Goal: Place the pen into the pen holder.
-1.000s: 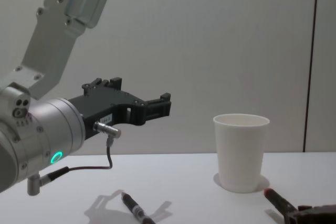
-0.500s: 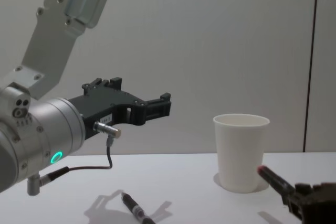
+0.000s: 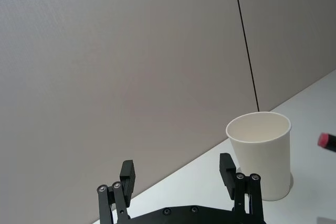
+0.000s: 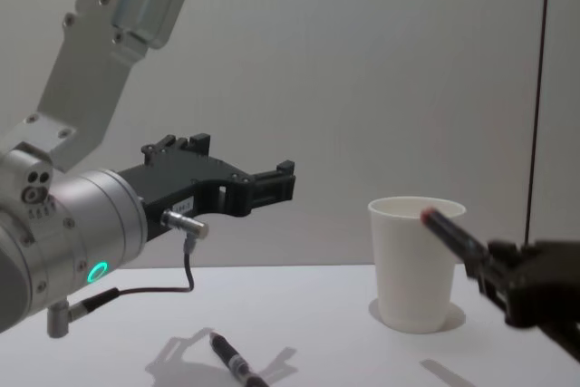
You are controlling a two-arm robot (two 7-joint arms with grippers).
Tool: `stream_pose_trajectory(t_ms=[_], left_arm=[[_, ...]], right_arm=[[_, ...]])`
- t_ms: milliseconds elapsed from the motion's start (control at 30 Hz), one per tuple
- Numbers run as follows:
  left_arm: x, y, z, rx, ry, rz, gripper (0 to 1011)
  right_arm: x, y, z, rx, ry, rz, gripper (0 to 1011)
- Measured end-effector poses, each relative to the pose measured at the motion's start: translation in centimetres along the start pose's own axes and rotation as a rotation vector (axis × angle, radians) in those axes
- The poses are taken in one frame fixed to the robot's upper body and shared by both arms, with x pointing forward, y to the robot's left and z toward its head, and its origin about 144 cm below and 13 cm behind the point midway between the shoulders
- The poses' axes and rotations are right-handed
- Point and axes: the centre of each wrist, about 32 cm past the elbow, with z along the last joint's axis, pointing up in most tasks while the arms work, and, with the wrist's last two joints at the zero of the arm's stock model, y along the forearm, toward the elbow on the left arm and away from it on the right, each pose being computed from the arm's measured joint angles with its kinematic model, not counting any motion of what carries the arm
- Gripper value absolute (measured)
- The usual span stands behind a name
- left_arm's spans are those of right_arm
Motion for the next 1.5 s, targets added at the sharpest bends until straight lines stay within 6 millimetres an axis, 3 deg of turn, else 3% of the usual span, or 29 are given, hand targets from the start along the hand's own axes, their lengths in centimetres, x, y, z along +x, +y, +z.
stream_pose_trajectory(t_ms=[567, 1500], left_arm=[[0.0, 0.0, 0.0, 0.000, 0.000, 0.000, 1001], [0.0, 0.0, 0.0, 0.000, 0.000, 0.000, 1001]], right_arm=[[2.0, 2.5, 0.5, 0.259, -0.013, -0.004, 179], [4.9, 9.0, 1.3, 0.396, -0.033, -0.034, 179]])
